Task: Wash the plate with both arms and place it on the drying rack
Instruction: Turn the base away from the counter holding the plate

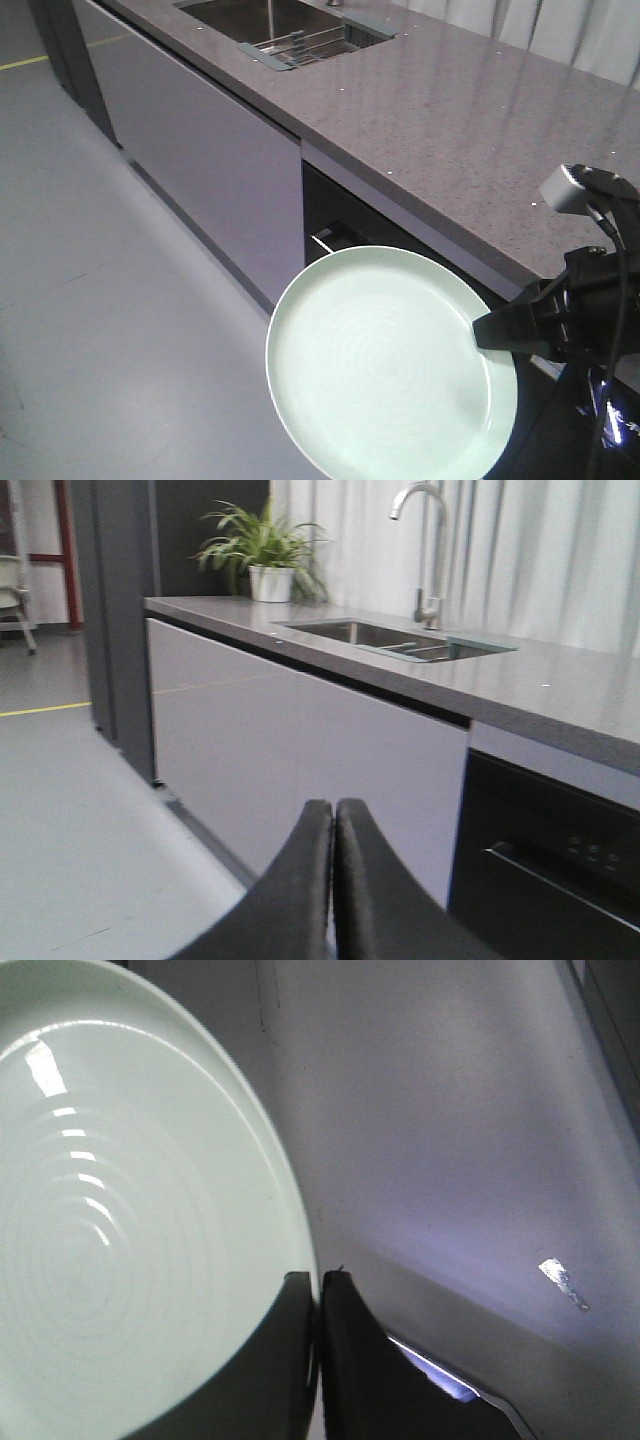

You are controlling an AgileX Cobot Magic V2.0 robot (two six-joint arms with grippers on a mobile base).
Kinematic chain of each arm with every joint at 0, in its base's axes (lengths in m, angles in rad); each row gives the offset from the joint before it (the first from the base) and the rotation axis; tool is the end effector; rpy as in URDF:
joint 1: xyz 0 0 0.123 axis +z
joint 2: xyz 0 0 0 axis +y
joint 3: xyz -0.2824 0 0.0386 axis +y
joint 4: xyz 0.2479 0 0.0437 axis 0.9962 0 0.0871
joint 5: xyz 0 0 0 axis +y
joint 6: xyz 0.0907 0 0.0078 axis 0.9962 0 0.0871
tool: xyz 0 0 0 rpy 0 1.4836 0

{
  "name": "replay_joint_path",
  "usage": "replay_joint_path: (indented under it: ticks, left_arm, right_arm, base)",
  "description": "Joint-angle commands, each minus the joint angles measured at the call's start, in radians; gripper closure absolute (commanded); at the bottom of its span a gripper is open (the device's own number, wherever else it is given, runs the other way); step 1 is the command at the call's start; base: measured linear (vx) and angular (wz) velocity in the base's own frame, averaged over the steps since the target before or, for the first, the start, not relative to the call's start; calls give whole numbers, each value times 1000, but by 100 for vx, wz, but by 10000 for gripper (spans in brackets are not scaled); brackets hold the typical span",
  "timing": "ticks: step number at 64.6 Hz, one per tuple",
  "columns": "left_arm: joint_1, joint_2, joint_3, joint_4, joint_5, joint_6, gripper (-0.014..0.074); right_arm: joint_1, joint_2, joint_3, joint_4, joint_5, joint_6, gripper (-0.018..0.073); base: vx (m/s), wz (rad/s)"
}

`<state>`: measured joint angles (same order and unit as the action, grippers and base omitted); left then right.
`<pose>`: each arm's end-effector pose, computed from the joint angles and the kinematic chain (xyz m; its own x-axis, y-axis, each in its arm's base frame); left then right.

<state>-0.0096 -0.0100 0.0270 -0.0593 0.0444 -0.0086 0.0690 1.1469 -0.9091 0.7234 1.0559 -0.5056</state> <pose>0.0568 -0.0008 0.2005 0.0250 -0.0680 -0.9974 0.0140 0.9976 -0.0677 0.2014 0.0665 0.3149 -0.8420 -0.1362 -0.5220 -0.4120 0.7871 0.4591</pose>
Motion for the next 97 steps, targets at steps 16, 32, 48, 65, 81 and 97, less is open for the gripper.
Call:
replay_joint_path:
  ticks: [16,32,48,65,81,97]
  left_arm:
    - [-7,-16,-26,-2,-75,-8,603]
    - [-7,-16,-26,-2,-75,-8,603]
    - [-7,-16,-26,-2,-75,-8,603]
    - [-7,-16,-26,-2,-75,-8,603]
    - [-7,-16,-26,-2,-75,-8,603]
    - [-7,-16,-26,-2,-75,-8,603]
  right_arm:
    - [-1,-20,-23,50,-22,-8,561]
    - [-1,-20,-23,50,-22,-8,561]
    - [-1,-20,-23,50,-22,-8,561]
    - [-1,-20,-23,50,-22,-8,561]
    - [-1,-20,-23,50,-22,-8,561]
    - [-1,-20,-23,50,-22,-8,561]
  base:
    - [-11,41]
    - [-8,33]
    - [-6,27]
    - [-5,29]
    - [-4,27]
    - [-3,29]
